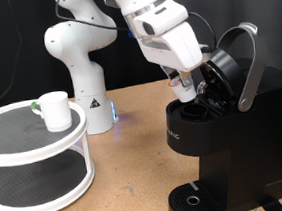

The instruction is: Make a cup of coffee with the keurig machine

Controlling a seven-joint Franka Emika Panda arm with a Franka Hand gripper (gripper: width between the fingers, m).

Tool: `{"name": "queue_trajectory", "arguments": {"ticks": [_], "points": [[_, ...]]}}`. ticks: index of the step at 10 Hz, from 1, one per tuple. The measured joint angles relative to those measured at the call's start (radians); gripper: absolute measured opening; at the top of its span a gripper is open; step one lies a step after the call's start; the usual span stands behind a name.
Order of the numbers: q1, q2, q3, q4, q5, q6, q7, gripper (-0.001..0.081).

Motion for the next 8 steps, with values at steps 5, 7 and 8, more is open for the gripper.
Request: {"name": "queue_trajectory", "arguments": {"ticks": [5, 7, 8], "points": [[0.0, 0.048, 0.033, -0.004, -0.001, 0.059, 0.026, 0.043], [0.0, 0.061, 0.04, -0.004, -0.001, 0.065, 0.026, 0.043], [0.0, 0.066, 0.043, -0.005, -0.001, 0.065, 0.026, 0.043]]}}
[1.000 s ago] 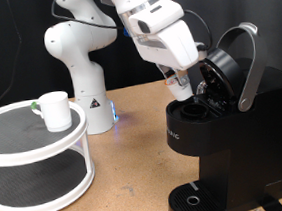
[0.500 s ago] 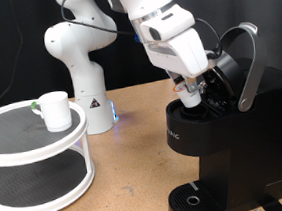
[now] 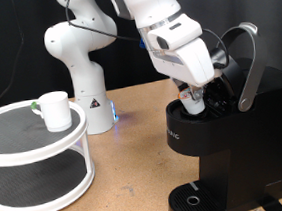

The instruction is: Make a cup of coffee with the keurig machine

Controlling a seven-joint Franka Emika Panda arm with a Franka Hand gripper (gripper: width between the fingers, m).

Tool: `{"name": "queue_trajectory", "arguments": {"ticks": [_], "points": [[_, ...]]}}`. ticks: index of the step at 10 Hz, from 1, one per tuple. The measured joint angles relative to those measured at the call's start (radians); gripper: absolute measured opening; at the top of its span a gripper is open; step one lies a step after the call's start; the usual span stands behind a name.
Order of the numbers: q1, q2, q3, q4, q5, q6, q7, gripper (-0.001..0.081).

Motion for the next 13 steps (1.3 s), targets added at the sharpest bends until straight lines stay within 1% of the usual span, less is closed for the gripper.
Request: {"name": "queue_trajectory", "arguments": {"ticks": [3, 6, 8, 10, 11, 12, 13], "points": [[0.0, 0.009, 0.01, -0.004, -0.013, -0.008, 0.0, 0.043], [-0.001, 0.035, 0.015, 0.017, -0.068, -0.038, 0.039, 0.043], [-0.001, 0.053, 0.018, 0.029, -0.073, -0.039, 0.057, 0.043], [-0.001, 0.057, 0.017, 0.027, -0.073, -0.039, 0.058, 0.044], [-0.002, 0.06, 0.017, 0.024, -0.071, -0.038, 0.058, 0.0616], [-0.002, 0.06, 0.016, 0.023, -0.064, -0.029, 0.058, 0.0616], [-0.003, 0.06, 0.015, 0.019, -0.05, -0.007, 0.06, 0.0761]]}}
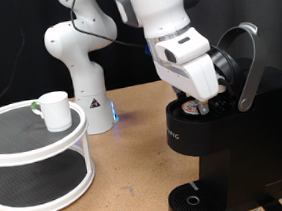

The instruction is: Make a cup of coffee with the keurig machine

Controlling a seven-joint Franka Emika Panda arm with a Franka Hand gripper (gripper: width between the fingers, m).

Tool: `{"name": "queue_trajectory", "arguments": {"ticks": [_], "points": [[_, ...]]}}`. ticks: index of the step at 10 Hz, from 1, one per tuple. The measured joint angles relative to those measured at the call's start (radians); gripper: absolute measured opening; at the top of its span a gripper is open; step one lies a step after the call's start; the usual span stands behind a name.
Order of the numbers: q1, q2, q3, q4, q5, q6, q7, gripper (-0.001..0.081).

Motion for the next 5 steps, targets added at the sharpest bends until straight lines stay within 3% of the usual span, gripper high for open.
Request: {"name": "queue_trajectory", "arguments": {"ticks": [2, 5], "points": [[-0.004, -0.005, -0.008, -0.007, 0.036, 0.039, 0.018, 0.0794], [-0.026, -0.052, -0.048, -0.011, 0.042, -0.027, -0.033, 0.0802]]}}
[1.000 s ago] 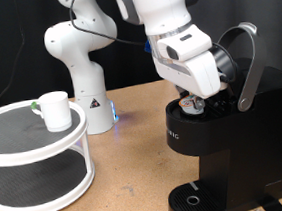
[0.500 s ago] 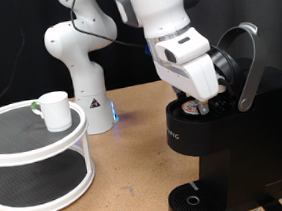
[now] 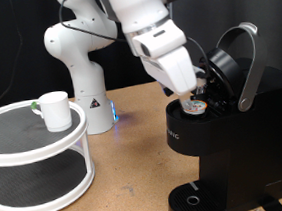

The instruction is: Make a cup of coffee with the keurig machine

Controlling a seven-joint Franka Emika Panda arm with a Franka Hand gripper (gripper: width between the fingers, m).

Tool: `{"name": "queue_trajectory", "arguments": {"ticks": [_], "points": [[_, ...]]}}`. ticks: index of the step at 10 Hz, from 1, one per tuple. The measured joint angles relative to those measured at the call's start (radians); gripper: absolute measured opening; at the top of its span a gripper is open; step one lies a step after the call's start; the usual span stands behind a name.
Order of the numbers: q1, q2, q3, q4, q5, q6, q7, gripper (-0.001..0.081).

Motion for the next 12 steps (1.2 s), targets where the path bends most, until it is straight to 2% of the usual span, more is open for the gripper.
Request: {"name": "queue_trajectory", "arguments": {"ticks": [2, 5, 8, 10, 12], "points": [[-0.023, -0.048, -0.03, -0.018, -0.001, -0.021, -0.049, 0.0802], [-0.048, -0.106, -0.053, -0.012, -0.006, -0.065, -0.051, 0.0802], [-0.053, -0.115, -0.054, -0.009, 0.011, -0.08, -0.055, 0.0802], [-0.05, -0.122, -0.057, 0.028, 0.111, -0.122, -0.06, 0.0802], [-0.049, -0.127, -0.068, 0.102, 0.188, -0.213, -0.06, 0.0802]]}}
